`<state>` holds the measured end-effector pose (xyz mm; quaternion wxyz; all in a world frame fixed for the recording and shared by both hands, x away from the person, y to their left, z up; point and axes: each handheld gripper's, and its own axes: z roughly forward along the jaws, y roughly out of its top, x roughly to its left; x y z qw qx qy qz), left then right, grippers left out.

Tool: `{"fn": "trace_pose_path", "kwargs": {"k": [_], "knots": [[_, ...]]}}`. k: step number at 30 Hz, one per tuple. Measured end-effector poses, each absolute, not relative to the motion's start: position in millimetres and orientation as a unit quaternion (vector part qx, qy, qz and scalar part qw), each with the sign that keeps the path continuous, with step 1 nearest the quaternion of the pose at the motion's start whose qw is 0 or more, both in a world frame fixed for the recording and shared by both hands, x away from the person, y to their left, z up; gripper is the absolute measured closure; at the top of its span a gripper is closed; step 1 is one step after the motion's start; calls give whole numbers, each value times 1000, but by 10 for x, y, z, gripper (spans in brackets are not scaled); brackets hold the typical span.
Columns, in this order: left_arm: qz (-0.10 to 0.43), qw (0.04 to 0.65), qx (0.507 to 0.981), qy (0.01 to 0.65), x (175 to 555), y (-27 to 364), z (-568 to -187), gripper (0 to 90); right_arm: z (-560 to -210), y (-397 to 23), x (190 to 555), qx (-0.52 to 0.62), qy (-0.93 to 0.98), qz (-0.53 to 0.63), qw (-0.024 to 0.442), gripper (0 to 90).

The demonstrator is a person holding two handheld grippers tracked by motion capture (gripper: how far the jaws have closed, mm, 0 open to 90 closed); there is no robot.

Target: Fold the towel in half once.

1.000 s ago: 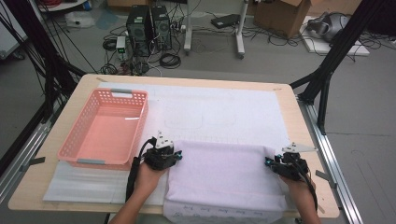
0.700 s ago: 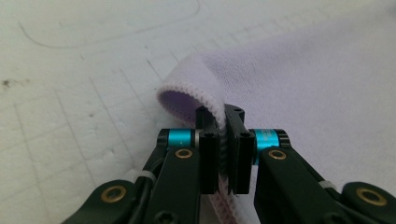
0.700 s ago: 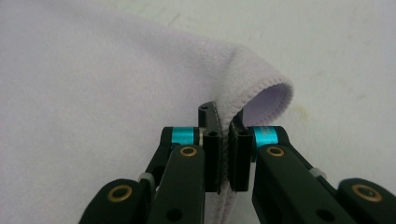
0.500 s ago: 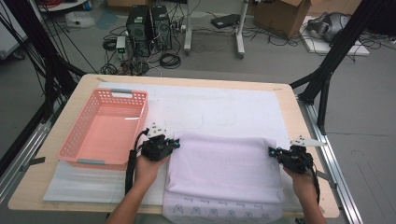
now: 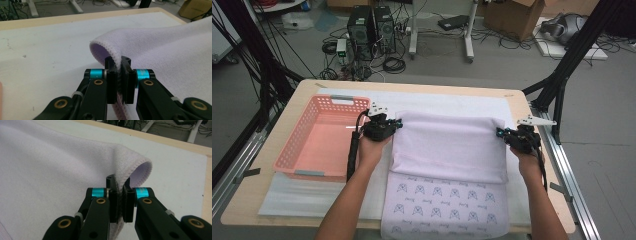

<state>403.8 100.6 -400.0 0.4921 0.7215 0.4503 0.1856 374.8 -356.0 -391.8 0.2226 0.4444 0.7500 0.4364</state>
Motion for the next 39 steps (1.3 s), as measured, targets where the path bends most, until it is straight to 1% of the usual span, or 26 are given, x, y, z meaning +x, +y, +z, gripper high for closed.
{"fn": "trace_pose_path", "kwargs": {"k": [2,4,6,10,12,15,16,17,19,20,21,22,23,25,27,29,31,33,34,36,39], "knots": [[184,488,723,454,4109,1014,-3991,847,-3911,-3540,3825,446,750,434,225,869],[191,495,714,457,4155,1024,-3984,845,-3918,-3520,3897,447,749,433,226,869],[183,488,719,460,4221,1035,-3969,845,-3920,-3498,3953,448,746,433,233,869],[194,498,712,455,4305,1014,-3931,846,-3930,-3496,4068,460,739,432,236,869],[190,500,705,465,4335,1030,-3963,846,-3935,-3499,4119,465,735,435,235,869],[180,486,713,472,4357,1026,-4035,842,-3954,-3479,4179,469,730,437,236,867],[177,482,717,472,4352,1014,-4051,818,-3972,-3464,4194,472,732,431,236,856],[171,478,721,471,4348,1011,-4062,768,-3998,-3456,4207,476,733,425,233,813],[155,476,725,472,4333,998,-4074,611,-4039,-3475,4220,495,730,418,218,684],[148,476,728,471,4319,996,-4071,554,-4043,-3491,4212,502,725,419,216,636],[143,475,731,469,4303,992,-4062,522,-4039,-3518,4198,506,720,427,208,586],[142,477,731,467,4280,984,-4052,496,-4029,-3537,4180,509,716,433,202,566],[149,487,727,461,4241,985,-4049,484,-4016,-3549,4158,510,715,436,197,553],[158,508,714,455,4158,1004,-4062,505,-3996,-3567,4102,508,719,434,190,532],[143,508,719,452,4083,1004,-4101,495,-3984,-3600,4041,508,718,439,182,524],[141,513,722,442,3996,990,-4136,491,-3977,-3635,3960,508,719,441,176,516],[133,518,725,434,3906,984,-4183,482,-3968,-3653,3904,512,723,435,163,483],[120,507,735,433,3849,988,-4215,476,-3957,-3663,3823,506,728,433,164,491],[118,508,736,432,3821,990,-4231,455,-3951,-3671,3778,506,727,435,162,491],[122,519,731,426,3747,1006,-4251,460,-3953,-3695,3698,503,728,438,156,491],[119,517,735,423,3661,1033,-4296,458,-3983,-3727,3578,500,733,437,148,493]]}}
